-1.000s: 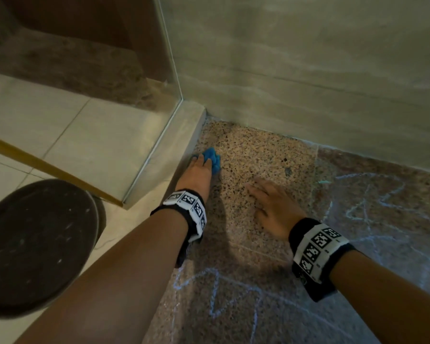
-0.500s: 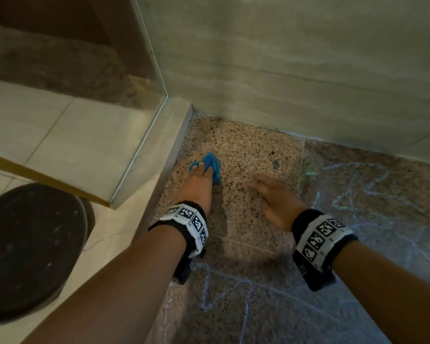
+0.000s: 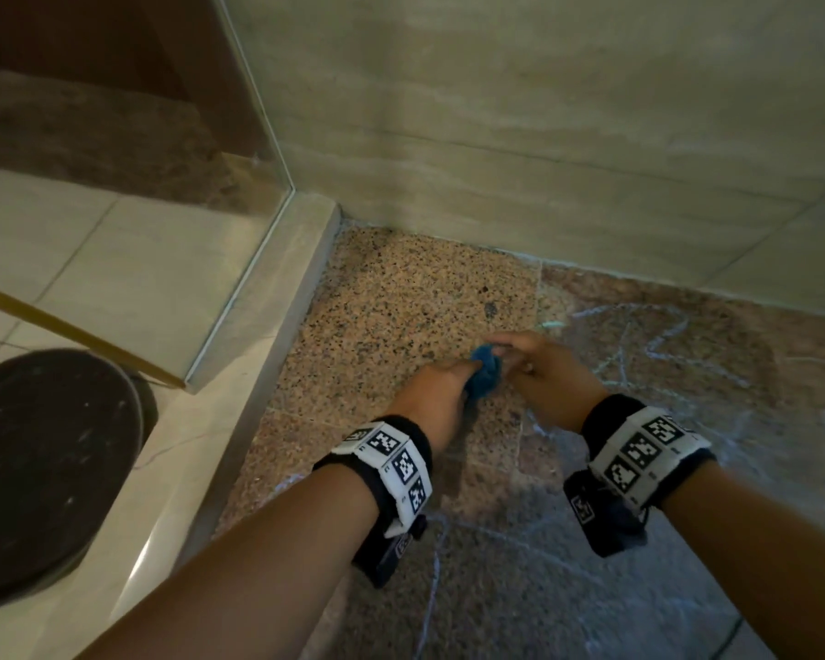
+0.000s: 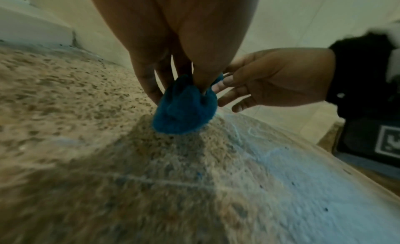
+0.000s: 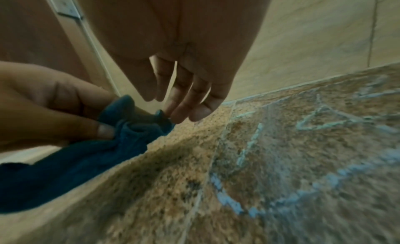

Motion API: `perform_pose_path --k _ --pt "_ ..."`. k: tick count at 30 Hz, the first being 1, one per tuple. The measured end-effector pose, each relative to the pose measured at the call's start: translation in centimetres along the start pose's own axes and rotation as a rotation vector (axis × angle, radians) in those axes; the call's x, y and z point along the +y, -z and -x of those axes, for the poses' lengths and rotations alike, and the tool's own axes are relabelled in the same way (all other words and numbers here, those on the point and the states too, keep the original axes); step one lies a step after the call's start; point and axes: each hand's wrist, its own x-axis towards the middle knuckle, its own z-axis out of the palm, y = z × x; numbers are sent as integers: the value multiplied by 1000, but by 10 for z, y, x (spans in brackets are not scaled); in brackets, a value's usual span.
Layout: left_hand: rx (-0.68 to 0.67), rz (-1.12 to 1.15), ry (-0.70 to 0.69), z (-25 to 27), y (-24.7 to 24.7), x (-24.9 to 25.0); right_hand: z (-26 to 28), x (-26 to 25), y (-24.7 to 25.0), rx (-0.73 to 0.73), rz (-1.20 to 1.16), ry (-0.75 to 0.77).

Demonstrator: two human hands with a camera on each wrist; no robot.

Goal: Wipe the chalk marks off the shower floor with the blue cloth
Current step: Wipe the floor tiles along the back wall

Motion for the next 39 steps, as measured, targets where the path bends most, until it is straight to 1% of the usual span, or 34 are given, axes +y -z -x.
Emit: perform_pose_path --k 3,5,8,11,13,16,18,20,22,24,25,27,31,33,34,36,37,39 --pt "65 33 2 -6 7 5 4 -4 8 42 -117 8" --pt "72 52 16 -9 10 8 6 -9 12 21 -198 -4" --pt "91 113 35 -11 12 10 6 -13 12 31 -196 -11" --pt "90 154 25 -10 14 13 3 -9 7 147 -185 -9" --pt "97 226 36 -8 15 11 1 -5 6 215 -219 1" --pt "134 305 71 -5 14 3 0 -2 12 268 -269 -19" --pt "157 272 62 -5 13 -5 -1 1 20 277 -317 -35" --pt "176 251 58 -5 14 -7 0 3 25 250 -400 -41" --pt "142 323 74 -5 16 -2 3 4 26 198 -449 -22" --pt "55 424 105 -7 17 6 6 3 25 152 -442 3" --pt "31 430 109 -8 16 9 7 2 24 135 -433 3" --pt "32 388 109 -12 14 10 9 4 24 139 -391 -1" --pt "77 316 106 -17 15 6 9 17 28 249 -151 -29" --pt "66 314 107 -19 18 9 13 18 29 264 -6 32" --pt "54 330 111 -21 20 11 14 17 29 253 29 92" --pt "41 380 114 -25 23 17 18 12 27 180 6 175" --pt "39 433 111 -27 24 19 20 10 27 134 -15 170" --pt "47 572 100 -32 25 23 22 7 25 55 -18 103"
